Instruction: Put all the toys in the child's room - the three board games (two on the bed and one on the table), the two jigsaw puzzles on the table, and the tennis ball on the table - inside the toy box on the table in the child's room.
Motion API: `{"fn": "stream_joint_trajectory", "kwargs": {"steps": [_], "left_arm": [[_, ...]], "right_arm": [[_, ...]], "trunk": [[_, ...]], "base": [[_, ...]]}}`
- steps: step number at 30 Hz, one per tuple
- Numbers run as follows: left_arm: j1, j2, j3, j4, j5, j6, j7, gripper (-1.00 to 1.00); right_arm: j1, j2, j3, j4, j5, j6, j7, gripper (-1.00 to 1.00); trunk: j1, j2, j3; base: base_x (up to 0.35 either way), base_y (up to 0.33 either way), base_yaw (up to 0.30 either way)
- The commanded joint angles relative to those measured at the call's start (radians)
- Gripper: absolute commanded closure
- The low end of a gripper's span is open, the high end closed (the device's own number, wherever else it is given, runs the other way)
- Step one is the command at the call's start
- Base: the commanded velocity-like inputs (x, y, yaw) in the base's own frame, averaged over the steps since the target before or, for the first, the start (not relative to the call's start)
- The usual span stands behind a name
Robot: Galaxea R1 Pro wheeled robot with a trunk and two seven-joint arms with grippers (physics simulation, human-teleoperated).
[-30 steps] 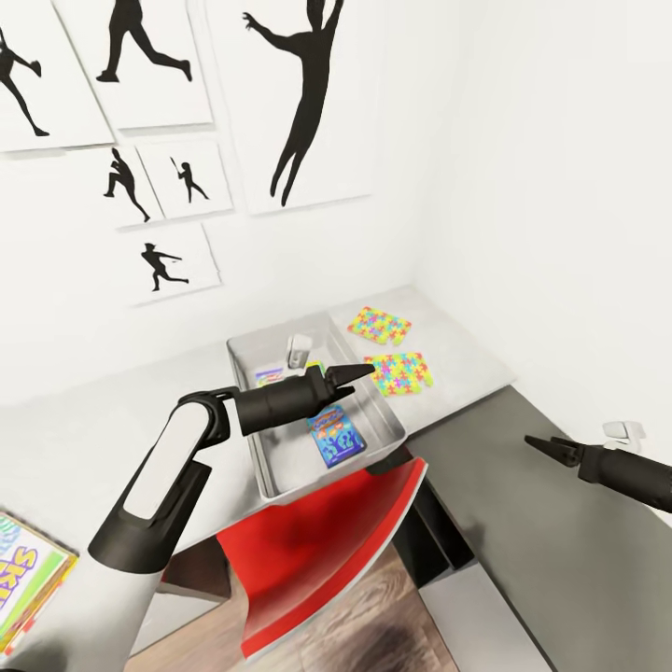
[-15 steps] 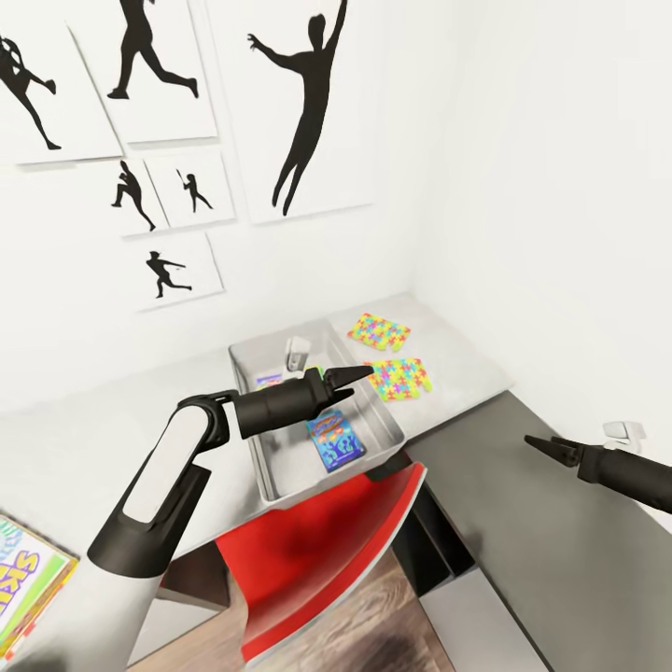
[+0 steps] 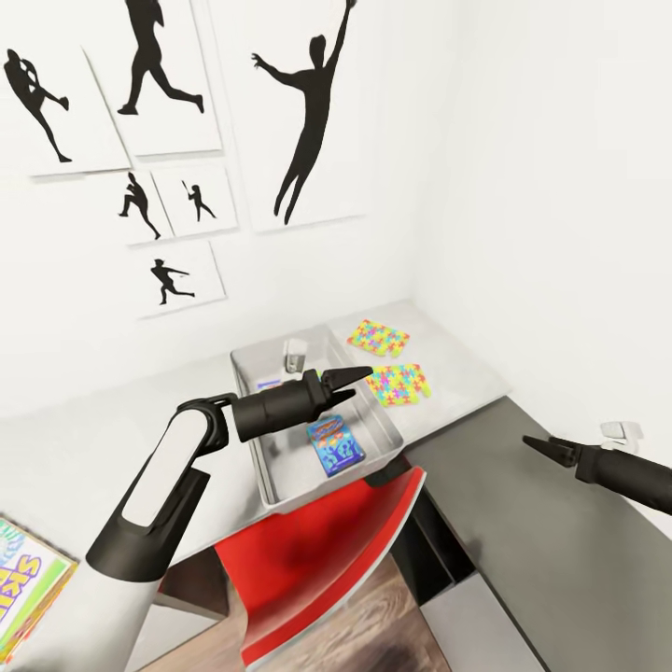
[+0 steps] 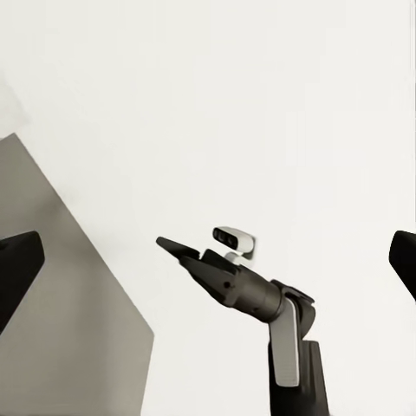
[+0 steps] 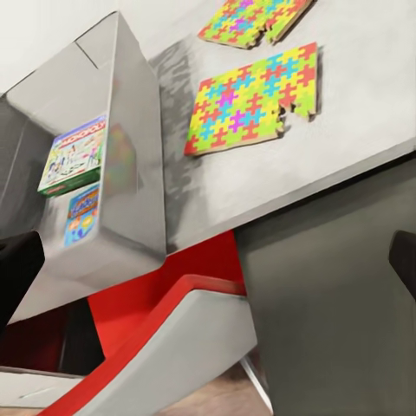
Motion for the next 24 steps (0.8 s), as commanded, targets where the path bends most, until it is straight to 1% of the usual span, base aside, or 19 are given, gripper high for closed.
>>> {"fn": "stream_joint_trajectory", "kwargs": {"steps": [1,4,7,8,9,11,12,13,16,18,19,21,22,24], "left_arm": [[0.001,0.000,-0.001,0.000,0.010,0.001,0.002,-1.00],[0.002,0.001,-0.001,0.000,0.009,0.000,-0.004,-1.00],[0.005,0.000,-0.001,0.003,0.004,0.000,-0.012,-1.00],[0.005,0.000,-0.001,0.004,0.001,0.000,-0.015,-1.00],[0.005,0.000,-0.001,0.004,0.001,0.000,-0.015,-1.00],[0.006,-0.001,-0.002,0.007,-0.009,-0.001,-0.020,-1.00],[0.006,-0.001,-0.002,0.007,-0.009,-0.001,-0.020,-1.00],[0.007,-0.002,-0.003,0.008,-0.016,-0.001,-0.021,-1.00],[0.007,-0.002,-0.004,0.009,-0.025,-0.001,-0.023,-1.00],[0.008,-0.003,-0.005,0.011,-0.043,-0.004,-0.025,-1.00],[0.008,-0.003,-0.005,0.011,-0.043,-0.004,-0.025,-1.00],[0.009,-0.004,-0.006,0.012,-0.060,-0.009,-0.026,-1.00],[0.009,-0.004,-0.006,0.012,-0.060,-0.009,-0.026,-1.00],[0.009,-0.005,-0.008,0.012,-0.071,-0.014,-0.027,-1.00]], "right_arm": [[-0.001,0.000,0.001,0.000,-0.005,0.008,0.000,-1.00],[-0.001,0.001,0.002,0.000,-0.005,0.008,0.000,-1.00],[-0.001,0.009,0.003,0.000,-0.004,0.006,-0.001,-1.00],[-0.001,0.015,0.003,0.000,-0.004,0.003,-0.001,-1.00],[-0.001,0.015,0.003,0.000,-0.004,0.003,-0.001,-1.00],[-0.001,0.029,0.002,0.000,-0.003,-0.003,-0.003,-1.00],[-0.001,0.029,0.002,0.000,-0.003,-0.003,-0.003,-1.00],[-0.001,0.036,0.001,0.000,-0.003,-0.006,-0.006,-1.00],[-0.001,0.042,0.001,0.000,-0.003,-0.009,-0.011,-1.00],[-0.001,0.052,0.002,0.000,-0.002,-0.013,-0.024,-1.00],[-0.001,0.052,0.002,0.000,-0.002,-0.013,-0.024,-1.00],[-0.001,0.058,0.003,0.000,-0.002,-0.016,-0.036,-1.00],[-0.001,0.058,0.003,0.000,-0.002,-0.016,-0.036,-1.00],[-0.001,0.062,0.003,0.000,-0.002,-0.017,-0.047,-1.00]], "trunk": [[0.001,-0.002,0.000],[0.001,-0.002,0.005],[0.001,-0.002,0.010],[0.001,-0.002,0.011],[0.001,-0.002,0.013],[0.001,-0.002,0.016],[0.001,-0.002,0.018],[0.001,-0.002,0.019],[0.001,-0.002,0.024],[0.001,-0.002,0.028],[0.001,-0.002,0.029],[0.001,-0.002,0.032],[0.001,-0.002,0.034],[0.001,-0.002,0.037]], "base": [[0.000,0.000,0.000],[0.000,0.000,0.000],[0.000,0.000,0.000],[0.000,0.000,0.000],[0.000,0.000,0.000],[0.000,0.000,0.000],[0.000,0.000,0.000],[0.000,0.000,0.000],[0.000,0.000,0.000],[0.000,0.000,0.000],[0.000,0.000,0.000],[0.000,0.000,0.000],[0.000,0.000,0.000],[0.000,0.000,0.000]]}}
